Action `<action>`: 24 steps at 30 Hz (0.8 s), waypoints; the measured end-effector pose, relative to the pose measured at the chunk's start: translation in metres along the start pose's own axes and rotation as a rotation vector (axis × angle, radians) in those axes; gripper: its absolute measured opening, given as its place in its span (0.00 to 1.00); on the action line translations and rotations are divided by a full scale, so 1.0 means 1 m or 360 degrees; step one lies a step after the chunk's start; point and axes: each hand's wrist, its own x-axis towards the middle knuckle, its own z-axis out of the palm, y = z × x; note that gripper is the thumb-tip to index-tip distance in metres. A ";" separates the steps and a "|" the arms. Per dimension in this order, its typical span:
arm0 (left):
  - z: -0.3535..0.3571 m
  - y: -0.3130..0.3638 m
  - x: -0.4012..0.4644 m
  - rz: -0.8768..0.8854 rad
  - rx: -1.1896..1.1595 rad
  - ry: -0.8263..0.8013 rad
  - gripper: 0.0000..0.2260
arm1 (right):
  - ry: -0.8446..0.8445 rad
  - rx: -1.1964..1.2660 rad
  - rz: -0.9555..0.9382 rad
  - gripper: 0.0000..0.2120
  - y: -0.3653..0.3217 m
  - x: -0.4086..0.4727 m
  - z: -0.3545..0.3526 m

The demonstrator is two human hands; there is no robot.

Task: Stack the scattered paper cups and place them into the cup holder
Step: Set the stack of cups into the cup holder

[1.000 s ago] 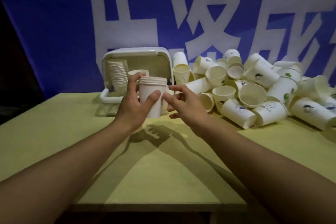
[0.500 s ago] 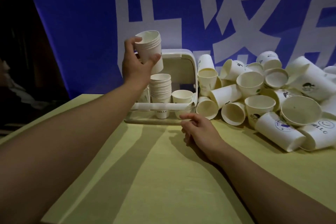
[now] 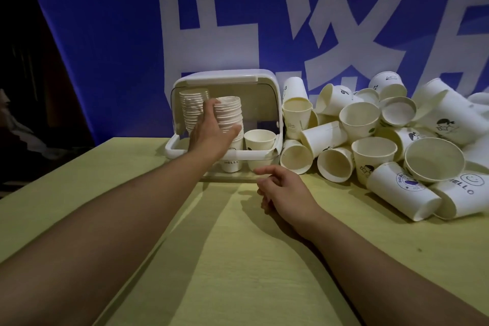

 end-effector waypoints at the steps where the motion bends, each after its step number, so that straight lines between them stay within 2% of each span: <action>1: 0.001 0.001 -0.001 -0.0010 -0.0009 0.0014 0.29 | 0.0008 -0.0023 -0.0014 0.10 -0.002 -0.001 -0.001; 3: 0.002 0.003 -0.003 -0.0006 0.0003 0.0041 0.29 | 0.0069 -0.0283 -0.0119 0.10 -0.005 -0.003 -0.005; 5: 0.000 0.003 -0.005 0.0005 0.0031 0.0042 0.29 | 0.0193 -0.0756 -0.0310 0.10 -0.011 -0.004 -0.012; 8: -0.003 0.001 -0.006 -0.0024 0.0065 0.0006 0.35 | 0.0473 -0.1107 -0.0481 0.08 -0.024 -0.010 -0.026; 11: -0.005 0.008 -0.025 0.0048 0.0059 0.0225 0.41 | 0.0806 -0.1374 -0.0524 0.09 -0.038 -0.013 -0.043; 13: -0.001 0.020 -0.049 0.0129 -0.0133 0.0404 0.36 | 0.0889 -0.1480 -0.0487 0.10 -0.043 -0.012 -0.051; 14: 0.004 0.029 -0.066 0.0150 -0.0265 0.0409 0.32 | 0.0901 -0.1509 -0.0462 0.10 -0.044 -0.014 -0.054; 18: 0.039 0.070 -0.124 0.0115 -0.0650 0.0101 0.16 | 0.0875 -0.1834 -0.0340 0.12 -0.046 -0.026 -0.070; 21: 0.059 0.094 -0.145 0.0022 -0.0894 -0.0175 0.13 | 0.0908 -0.2265 -0.0300 0.16 -0.047 -0.041 -0.093; 24: 0.069 0.095 -0.159 0.0127 -0.0918 -0.0309 0.11 | 0.1111 -0.2297 -0.0247 0.23 -0.041 -0.060 -0.119</action>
